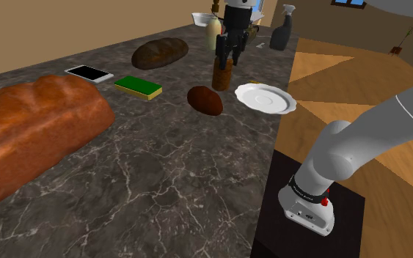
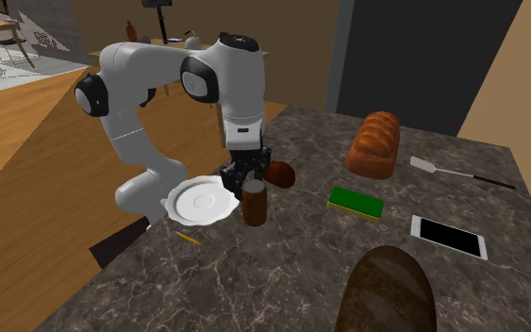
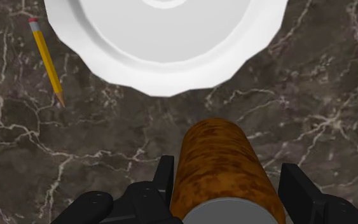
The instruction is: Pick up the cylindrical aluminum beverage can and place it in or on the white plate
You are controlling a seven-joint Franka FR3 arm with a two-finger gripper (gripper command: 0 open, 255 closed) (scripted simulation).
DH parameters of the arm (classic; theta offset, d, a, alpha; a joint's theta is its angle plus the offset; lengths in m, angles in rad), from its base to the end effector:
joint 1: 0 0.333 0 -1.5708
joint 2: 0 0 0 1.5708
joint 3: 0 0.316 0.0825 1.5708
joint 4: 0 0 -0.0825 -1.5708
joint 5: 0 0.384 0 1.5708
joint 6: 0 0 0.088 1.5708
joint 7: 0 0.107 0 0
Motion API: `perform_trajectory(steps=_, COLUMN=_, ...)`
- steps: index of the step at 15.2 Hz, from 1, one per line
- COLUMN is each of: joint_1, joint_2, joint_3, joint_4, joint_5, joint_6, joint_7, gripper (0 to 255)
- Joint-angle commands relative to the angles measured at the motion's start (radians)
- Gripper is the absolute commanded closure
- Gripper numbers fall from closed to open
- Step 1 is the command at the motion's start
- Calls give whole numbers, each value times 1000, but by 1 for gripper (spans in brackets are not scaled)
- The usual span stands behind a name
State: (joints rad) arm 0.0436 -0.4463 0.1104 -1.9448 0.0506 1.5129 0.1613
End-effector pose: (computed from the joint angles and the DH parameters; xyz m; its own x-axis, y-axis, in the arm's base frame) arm 0.3982 0.0787 0.6565 0.9998 -0.0145 0.0113 -0.0145 -0.9999 -0.0048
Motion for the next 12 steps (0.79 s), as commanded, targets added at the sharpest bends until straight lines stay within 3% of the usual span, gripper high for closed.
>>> perform_trajectory(steps=1, joint_1=0, joint_2=0, joint_3=0, joint_4=0, joint_5=0, joint_6=0, joint_7=0, gripper=255)
perform_trajectory(steps=6, joint_1=0, joint_2=0, joint_3=0, joint_4=-1, joint_5=0, joint_6=0, joint_7=0, gripper=255)
perform_trajectory(steps=12, joint_1=-2, joint_2=31, joint_3=0, joint_4=110, joint_5=-3, joint_6=-80, joint_7=3, gripper=255)
